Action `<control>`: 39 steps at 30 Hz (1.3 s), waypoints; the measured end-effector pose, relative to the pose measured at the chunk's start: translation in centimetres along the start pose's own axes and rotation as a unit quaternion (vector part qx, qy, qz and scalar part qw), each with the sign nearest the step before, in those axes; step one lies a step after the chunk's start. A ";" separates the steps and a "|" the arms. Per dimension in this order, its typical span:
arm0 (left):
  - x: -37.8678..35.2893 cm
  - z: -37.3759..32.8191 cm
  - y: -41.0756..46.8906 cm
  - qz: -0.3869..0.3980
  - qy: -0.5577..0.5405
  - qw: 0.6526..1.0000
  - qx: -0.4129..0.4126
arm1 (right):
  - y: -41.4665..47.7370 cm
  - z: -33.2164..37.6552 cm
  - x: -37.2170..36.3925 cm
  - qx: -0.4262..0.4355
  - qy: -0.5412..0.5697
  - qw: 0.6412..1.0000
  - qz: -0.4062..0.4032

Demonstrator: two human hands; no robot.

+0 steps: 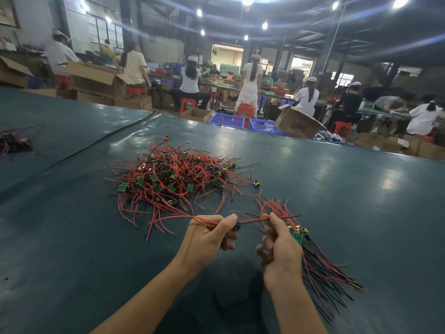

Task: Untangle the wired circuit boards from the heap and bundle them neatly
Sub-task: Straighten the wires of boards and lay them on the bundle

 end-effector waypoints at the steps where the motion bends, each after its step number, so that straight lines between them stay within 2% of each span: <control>1: 0.0 0.0 0.0 0.003 -0.002 1.000 0.001 | 0.2 0.4 0.2 0.002 0.020 1.000 -0.003; 4: -0.3 0.0 -0.1 0.013 -0.010 1.000 0.005 | 0.6 0.9 0.7 0.014 0.046 0.999 -0.013; 7: 0.0 0.2 -0.1 0.011 -0.028 1.000 -0.001 | 0.7 0.4 1.0 0.060 0.005 0.998 -0.005; 10: 0.5 0.3 0.3 0.009 -0.031 0.999 -0.006 | 0.2 -0.7 0.7 0.099 -0.111 0.986 0.074; 13: 0.7 0.7 0.4 0.042 -0.007 0.999 -0.008 | -0.9 -1.9 -0.1 0.150 -0.236 0.943 0.178; 15: 0.6 0.9 0.3 0.063 -0.001 0.998 -0.011 | -1.7 -2.4 -0.6 0.200 -0.255 0.915 0.239; 18: 0.5 1.0 0.3 0.074 -0.007 0.997 0.006 | -1.6 -2.5 -0.5 0.220 -0.263 0.916 0.211; 21: 0.8 1.0 0.5 0.093 0.026 0.994 0.054 | -0.5 -2.1 0.1 0.148 -0.221 0.959 0.095; 23: 1.5 1.3 0.9 0.062 0.104 0.992 0.041 | 0.3 -1.7 0.6 0.101 -0.163 0.981 0.022; 25: 2.9 1.9 1.6 -0.012 0.235 0.972 -0.024 | 0.9 -1.1 1.0 0.085 -0.091 0.992 -0.006; 27: 4.6 2.2 2.1 -0.082 0.363 0.924 -0.086 | 1.3 -0.5 1.3 0.066 -0.022 0.998 -0.009; 29: 6.3 2.8 2.5 -0.112 0.451 0.879 -0.103 | 1.6 -0.2 1.7 0.033 0.020 0.999 -0.006; 32: 7.9 4.2 2.9 -0.073 0.549 0.833 -0.017 | 1.8 -0.2 2.1 0.008 0.029 1.000 -0.008; 34: 8.2 5.0 2.9 -0.028 0.573 0.819 0.019 | 1.7 -0.3 2.0 0.014 0.016 1.000 -0.005; 37: 7.6 5.3 2.9 0.003 0.577 0.816 -0.027 | 1.7 -0.5 1.6 0.029 0.000 1.000 0.000; 39: 6.4 5.3 2.9 0.041 0.598 0.797 -0.076 | 1.6 -0.6 1.4 0.036 -0.006 0.999 -0.001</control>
Point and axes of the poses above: each hand's wrist, its own y-axis towards the middle knuckle, its own x-axis out of the back of the hand, z = x × y, the point moved 1 cm from there along y, towards the middle knuckle, and after that the axes turned 4 degrees about -x, right-handed, at the moved point
